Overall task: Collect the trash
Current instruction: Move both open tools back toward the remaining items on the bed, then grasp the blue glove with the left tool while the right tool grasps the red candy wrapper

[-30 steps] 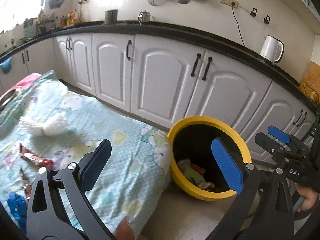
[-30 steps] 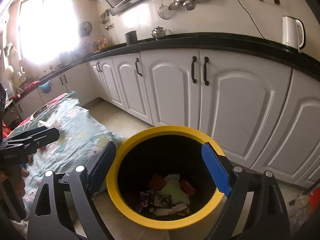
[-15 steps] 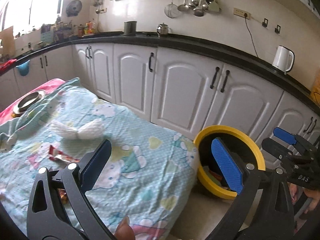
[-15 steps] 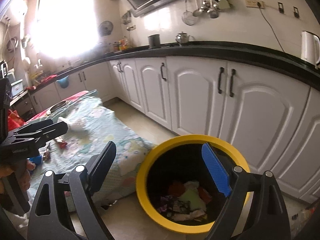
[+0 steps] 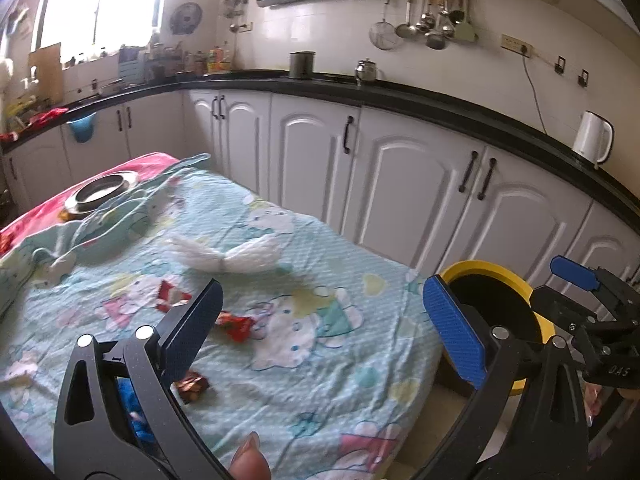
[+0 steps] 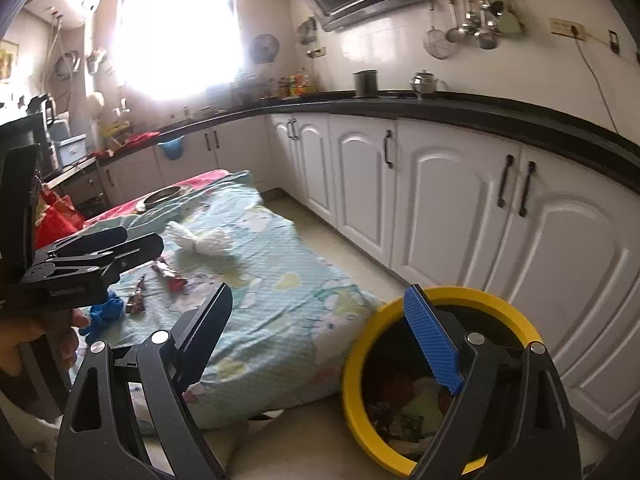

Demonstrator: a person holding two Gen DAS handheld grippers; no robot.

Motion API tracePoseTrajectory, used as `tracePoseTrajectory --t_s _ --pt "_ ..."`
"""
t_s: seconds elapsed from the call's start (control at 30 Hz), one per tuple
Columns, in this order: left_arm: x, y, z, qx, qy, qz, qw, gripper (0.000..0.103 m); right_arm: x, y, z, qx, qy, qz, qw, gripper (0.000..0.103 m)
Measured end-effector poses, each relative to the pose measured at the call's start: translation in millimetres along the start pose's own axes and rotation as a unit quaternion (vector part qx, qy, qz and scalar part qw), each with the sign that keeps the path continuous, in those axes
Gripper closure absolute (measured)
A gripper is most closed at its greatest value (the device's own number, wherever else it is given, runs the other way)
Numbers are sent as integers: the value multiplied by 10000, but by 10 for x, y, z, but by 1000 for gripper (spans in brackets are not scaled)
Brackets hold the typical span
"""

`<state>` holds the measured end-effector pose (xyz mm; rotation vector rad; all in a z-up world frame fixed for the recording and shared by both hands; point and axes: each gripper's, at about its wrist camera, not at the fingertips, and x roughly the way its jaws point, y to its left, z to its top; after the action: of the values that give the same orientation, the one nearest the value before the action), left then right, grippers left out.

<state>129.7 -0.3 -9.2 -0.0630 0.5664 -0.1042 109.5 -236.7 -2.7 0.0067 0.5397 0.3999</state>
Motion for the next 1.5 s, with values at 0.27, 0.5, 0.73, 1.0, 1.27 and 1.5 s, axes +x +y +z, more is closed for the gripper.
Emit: tracePoseTrajectory --t_s 0.27,0.5,0.73,1.0,1.27,1.5 --pt "-83 370 -73 -187 18 372 9991 11 265 276 105 -238 142 348 9990 18" --pt "-168 754 -113 -299 47 695 9971 11 576 510 182 -398 364 670 9963 23" --pt "-219 1061 -215 -339 205 837 9957 11 907 802 256 -618 660 1073 9901 35" --pt "-242 1342 -427 -530 518 760 9943 16 1311 1283 331 -1170 1041 1588 9748 50" --pt "-163 1465 -638 -767 943 448 9916 30 1792 1633 278 -1518 1543 1805 9595 59" --pt "-60 1513 -799 -951 1310 272 9864 38 2054 1816 182 -1607 1832 1892 9512 61"
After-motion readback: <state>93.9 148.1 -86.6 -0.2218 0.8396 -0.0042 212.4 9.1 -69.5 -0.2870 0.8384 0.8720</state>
